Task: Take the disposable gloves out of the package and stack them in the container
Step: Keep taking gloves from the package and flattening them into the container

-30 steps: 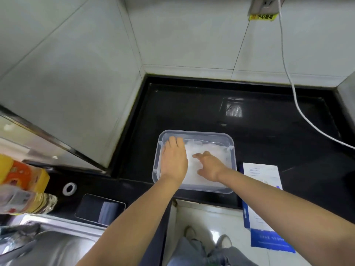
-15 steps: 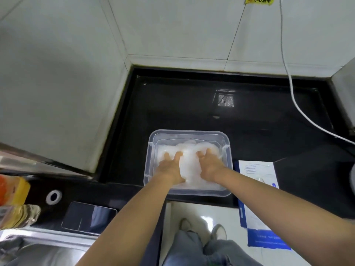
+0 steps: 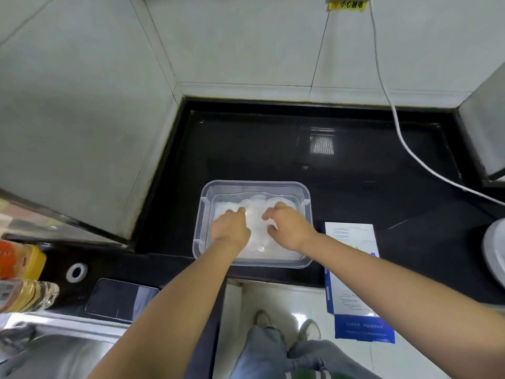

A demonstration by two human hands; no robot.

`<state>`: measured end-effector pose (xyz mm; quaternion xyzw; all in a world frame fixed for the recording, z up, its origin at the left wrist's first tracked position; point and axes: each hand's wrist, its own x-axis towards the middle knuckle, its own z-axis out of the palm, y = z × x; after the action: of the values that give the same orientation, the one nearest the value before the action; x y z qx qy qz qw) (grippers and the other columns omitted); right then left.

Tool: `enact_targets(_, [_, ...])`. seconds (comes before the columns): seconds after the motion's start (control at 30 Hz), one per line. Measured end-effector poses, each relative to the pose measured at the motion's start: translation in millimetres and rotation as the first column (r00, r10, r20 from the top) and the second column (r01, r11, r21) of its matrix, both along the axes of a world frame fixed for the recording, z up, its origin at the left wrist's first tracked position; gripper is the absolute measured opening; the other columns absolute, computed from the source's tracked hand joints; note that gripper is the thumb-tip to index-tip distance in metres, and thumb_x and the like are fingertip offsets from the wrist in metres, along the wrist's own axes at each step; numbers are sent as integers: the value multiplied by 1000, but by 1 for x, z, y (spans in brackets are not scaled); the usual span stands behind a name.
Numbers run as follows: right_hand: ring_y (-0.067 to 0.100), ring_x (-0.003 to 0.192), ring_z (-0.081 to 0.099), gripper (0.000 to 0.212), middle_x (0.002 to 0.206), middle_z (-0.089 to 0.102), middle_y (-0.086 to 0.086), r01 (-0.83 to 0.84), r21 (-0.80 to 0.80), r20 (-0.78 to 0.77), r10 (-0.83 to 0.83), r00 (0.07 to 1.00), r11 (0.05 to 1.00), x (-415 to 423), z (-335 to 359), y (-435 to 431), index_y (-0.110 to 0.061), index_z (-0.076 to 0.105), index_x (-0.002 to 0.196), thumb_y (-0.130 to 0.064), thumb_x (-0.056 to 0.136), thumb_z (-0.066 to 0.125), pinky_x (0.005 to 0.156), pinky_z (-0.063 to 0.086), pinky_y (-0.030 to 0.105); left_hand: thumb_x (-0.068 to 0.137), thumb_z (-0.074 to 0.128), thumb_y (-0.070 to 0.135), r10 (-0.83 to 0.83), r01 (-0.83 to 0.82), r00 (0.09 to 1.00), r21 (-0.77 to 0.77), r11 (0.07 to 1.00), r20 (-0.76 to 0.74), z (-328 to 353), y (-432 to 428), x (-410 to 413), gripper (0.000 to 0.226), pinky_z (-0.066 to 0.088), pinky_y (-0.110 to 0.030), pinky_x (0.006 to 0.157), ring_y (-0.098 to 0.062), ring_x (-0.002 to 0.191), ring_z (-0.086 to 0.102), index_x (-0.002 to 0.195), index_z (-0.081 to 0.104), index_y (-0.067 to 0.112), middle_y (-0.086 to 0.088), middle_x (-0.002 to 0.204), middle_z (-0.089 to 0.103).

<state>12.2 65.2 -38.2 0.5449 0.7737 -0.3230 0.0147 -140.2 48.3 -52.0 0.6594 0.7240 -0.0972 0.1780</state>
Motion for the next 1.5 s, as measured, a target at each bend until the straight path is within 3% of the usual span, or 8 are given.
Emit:
enact_targets(0.2, [21, 76, 62, 16, 84, 66, -4, 333, 232, -315, -254, 915, 914, 59, 31, -2, -20, 67, 88, -19, 94, 52, 70, 51, 36, 101, 42, 28, 29, -89, 981, 309, 947, 194, 42, -3, 60, 26, 46, -20, 63, -17, 80, 61, 114, 62, 19, -4, 102, 69])
enact_targets(0.37, [25, 77, 64, 19, 83, 69, 4, 372, 115, -116, -360, 926, 921, 126, 18, -19, -17, 63, 85, -20, 95, 47, 65, 50, 35, 97, 47, 23, -127, -25, 914, 367, 930, 385, 65, -28, 134, 11, 37, -31, 59, -23, 72, 56, 101, 55, 18, -4, 84, 65])
enact_targets(0.53, [21, 87, 63, 18, 104, 70, 2, 233, -136, 212, -201, 956, 963, 170, -11, -54, -20, 66, 102, -25, 96, 50, 72, 47, 30, 99, 46, 23, -186, 137, 882, 140, 981, 433, 47, -57, 189, 22, 46, -33, 66, -27, 86, 63, 119, 46, 13, -12, 102, 67])
enact_targets(0.63, [19, 88, 63, 25, 110, 67, -2, 187, -105, 189, -165, 968, 977, 172, -19, -72, -27, 65, 113, -28, 89, 58, 78, 53, 32, 96, 50, 20, -147, 177, 925, -53, 983, 351, 19, -68, 196, 46, 44, -39, 75, -36, 106, 60, 137, 33, 10, -16, 120, 61])
enact_targets(0.8, [23, 92, 63, 27, 108, 53, 1, 173, 1, 283, -166, 945, 985, 164, -32, -81, -25, 62, 117, -35, 94, 53, 76, 50, 30, 84, 68, 21, -78, 163, 912, -180, 970, 403, -9, -75, 190, 62, 47, -33, 71, -28, 95, 63, 131, 27, 20, -10, 110, 62])
enact_targets(1.03, [17, 78, 58, 21, 82, 55, -10, 328, -57, -11, -329, 944, 943, 171, -34, -79, -22, 70, 74, -14, 89, 58, 75, 52, 28, 78, 77, 17, -50, 135, 901, -168, 977, 431, -19, -75, 191, 74, 46, -30, 72, -25, 93, 62, 132, 27, 22, -7, 108, 61])
enact_targets(1.3, [22, 93, 66, 11, 103, 65, 6, 506, -296, -552, -578, 602, 810, 193, -11, -64, -22, 54, 92, -22, 102, 48, 86, 56, 38, 81, 75, 20, -43, 132, 903, -180, 975, 428, -21, -75, 197, 85, 46, -27, 74, -21, 97, 59, 143, 16, 21, -7, 116, 57])
enact_targets(1.5, [24, 87, 65, 11, 92, 64, 8, 559, -504, -637, -721, 274, 658, 191, 13, -46, -11, 55, 97, -12, 96, 45, 86, 56, 40, 90, 62, 20, 31, 117, 847, -244, 963, 531, -15, -66, 190, 62, 48, -33, 74, -26, 94, 61, 140, 26, 21, -11, 113, 60])
